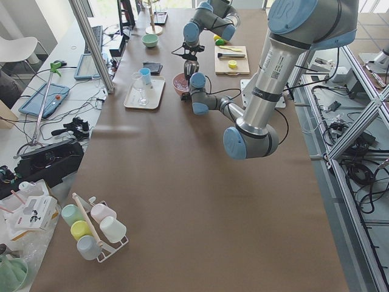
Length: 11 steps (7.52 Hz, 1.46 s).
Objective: Put ice in cup with scoop
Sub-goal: 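Dig the scoop into the ice cubes with the right gripper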
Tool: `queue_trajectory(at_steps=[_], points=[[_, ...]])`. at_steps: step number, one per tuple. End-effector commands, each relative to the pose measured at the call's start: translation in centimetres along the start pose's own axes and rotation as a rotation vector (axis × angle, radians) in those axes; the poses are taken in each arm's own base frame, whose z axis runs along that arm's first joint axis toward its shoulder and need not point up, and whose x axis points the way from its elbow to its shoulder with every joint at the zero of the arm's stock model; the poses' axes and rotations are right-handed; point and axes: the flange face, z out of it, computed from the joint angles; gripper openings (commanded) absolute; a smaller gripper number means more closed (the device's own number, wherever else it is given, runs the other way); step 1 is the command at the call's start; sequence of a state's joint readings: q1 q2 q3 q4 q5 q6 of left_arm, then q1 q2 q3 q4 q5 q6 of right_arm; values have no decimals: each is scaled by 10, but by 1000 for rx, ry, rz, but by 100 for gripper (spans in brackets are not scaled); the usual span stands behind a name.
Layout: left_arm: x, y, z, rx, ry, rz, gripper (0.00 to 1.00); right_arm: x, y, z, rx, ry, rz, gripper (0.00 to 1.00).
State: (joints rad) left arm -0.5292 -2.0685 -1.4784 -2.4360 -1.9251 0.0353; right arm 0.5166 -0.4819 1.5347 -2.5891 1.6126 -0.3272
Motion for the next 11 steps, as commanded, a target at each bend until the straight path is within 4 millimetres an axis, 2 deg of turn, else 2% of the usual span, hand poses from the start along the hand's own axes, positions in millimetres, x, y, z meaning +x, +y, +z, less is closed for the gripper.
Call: queue_trajectory(at_steps=[1,4,6,7,11], points=[[0,0,-1,1,0,0,98,-3,-36,12,-2,20,-1,0],[0,-4,-1,7,0,-2,98,-8,-39,30,65,36,15,0],[1,-6,-1,8,1,-4,98,-16,-9,64,179,56,52,0],[2,-7,-1,9,3,-5,98,-16,-10,80,227,56,53,0],[4,-9,-2,14,4,-4,98,-19,-19,114,385,10,94,0]])
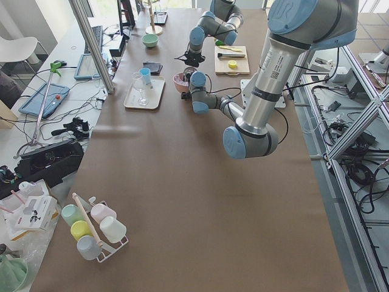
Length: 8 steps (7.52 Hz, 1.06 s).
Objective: Put ice in cup with scoop
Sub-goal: 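Dig the scoop into the ice cubes with the right gripper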
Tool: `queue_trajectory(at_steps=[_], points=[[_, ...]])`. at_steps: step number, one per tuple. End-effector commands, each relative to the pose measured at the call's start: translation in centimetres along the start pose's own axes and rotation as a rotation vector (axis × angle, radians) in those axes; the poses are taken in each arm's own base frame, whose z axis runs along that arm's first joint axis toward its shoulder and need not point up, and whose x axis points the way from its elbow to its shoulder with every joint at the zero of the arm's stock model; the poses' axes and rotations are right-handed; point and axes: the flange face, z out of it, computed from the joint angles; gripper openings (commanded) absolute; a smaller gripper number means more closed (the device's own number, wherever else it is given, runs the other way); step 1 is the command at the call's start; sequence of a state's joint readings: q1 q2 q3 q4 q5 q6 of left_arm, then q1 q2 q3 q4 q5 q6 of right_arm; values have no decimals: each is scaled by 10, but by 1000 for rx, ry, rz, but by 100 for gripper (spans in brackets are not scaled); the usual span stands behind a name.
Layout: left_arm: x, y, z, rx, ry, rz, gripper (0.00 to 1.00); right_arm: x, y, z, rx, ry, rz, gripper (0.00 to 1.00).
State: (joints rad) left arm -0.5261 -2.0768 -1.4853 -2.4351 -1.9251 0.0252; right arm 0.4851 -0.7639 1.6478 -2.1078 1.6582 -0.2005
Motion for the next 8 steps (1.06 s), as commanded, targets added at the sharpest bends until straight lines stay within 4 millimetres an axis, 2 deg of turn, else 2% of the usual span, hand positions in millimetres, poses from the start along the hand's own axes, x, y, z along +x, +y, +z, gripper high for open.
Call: queue_trajectory(at_steps=[1,2,4,5,8], points=[[1,-2,-1,3,1,1,98,-5,3,11,93,-49,20,0],[1,-3,-2,6,0,2,98,-8,10,4,116,-56,16,0],[3,-13,-9,24,-1,7,98,6,24,-10,168,-102,37,0],[3,-13,-10,25,1,7,98,11,33,-3,196,-100,40,0],[3,-11,-10,22,1,6,98,11,40,16,264,-99,49,0]])
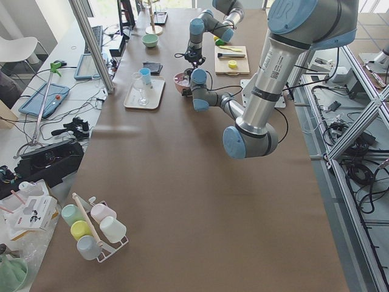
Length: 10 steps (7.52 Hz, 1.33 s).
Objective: Put ice in cup with scoop
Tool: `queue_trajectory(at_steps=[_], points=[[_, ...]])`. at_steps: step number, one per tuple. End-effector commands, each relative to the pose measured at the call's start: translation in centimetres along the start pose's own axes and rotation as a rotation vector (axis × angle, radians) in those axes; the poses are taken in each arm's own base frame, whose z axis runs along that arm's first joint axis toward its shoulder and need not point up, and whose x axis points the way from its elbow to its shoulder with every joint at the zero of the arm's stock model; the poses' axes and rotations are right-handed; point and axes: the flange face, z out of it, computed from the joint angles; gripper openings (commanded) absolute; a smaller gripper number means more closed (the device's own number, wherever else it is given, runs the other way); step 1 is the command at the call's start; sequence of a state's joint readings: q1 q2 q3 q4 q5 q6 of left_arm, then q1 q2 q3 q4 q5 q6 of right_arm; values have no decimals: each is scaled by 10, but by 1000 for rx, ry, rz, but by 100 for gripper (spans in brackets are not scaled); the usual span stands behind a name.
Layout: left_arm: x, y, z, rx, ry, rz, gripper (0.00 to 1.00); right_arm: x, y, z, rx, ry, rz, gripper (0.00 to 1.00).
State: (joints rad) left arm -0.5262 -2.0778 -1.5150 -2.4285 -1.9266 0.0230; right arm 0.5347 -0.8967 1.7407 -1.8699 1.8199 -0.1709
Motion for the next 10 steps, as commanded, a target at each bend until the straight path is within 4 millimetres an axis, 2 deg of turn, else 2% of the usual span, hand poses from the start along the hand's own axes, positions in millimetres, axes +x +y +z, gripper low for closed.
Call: queue_trajectory(at_steps=[1,3,4,6,7,8,9,10], points=[[0,0,0,0,-1,0,98,0,5,5,50,-17,11,0],[0,2,0,-3,0,-1,98,18,19,1,119,-68,50,0],[0,2,0,-3,0,-1,98,26,29,-10,145,-89,67,0],[0,5,1,-7,0,-1,98,45,49,-15,194,-137,129,0],[0,7,2,-12,0,-2,98,54,61,-24,213,-160,175,0],[0,8,2,-13,0,-3,98,66,73,-35,220,-171,254,0],[0,10,2,-16,2,-4,98,88,86,-45,220,-195,364,0],[0,23,-1,-24,5,-2,98,106,98,-46,169,-191,471,0]])
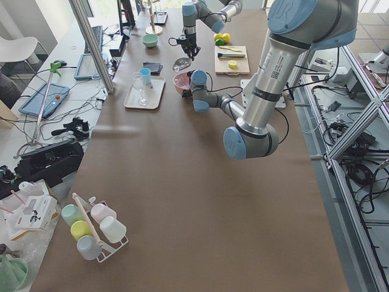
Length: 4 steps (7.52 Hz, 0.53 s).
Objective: Put ice in cup with scoop
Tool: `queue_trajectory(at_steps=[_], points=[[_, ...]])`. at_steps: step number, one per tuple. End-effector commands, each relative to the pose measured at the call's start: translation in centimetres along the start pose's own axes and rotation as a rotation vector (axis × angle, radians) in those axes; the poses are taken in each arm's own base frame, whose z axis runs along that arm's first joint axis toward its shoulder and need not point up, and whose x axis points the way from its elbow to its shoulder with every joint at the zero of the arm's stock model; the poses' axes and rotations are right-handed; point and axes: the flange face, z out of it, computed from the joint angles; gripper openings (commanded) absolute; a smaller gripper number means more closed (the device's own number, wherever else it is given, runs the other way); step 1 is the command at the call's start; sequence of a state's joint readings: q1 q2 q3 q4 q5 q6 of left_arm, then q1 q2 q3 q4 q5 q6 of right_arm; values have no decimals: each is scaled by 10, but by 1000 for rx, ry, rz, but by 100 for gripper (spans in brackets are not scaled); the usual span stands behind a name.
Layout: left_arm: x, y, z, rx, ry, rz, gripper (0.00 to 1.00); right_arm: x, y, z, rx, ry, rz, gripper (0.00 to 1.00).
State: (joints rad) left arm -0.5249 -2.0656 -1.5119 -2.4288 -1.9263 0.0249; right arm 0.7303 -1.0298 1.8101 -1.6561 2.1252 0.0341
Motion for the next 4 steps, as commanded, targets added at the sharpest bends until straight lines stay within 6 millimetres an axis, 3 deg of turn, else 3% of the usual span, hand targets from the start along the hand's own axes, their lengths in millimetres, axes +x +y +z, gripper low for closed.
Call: queue_trajectory(at_steps=[1,3,4], points=[[2,19,-7,-12,4,4,98,58,12,-26,-48,31,271,0],[2,32,-16,-20,3,3,98,104,-24,-38,-120,-6,420,0],[4,34,-21,-18,3,4,98,116,-37,-46,-154,-3,459,0]])
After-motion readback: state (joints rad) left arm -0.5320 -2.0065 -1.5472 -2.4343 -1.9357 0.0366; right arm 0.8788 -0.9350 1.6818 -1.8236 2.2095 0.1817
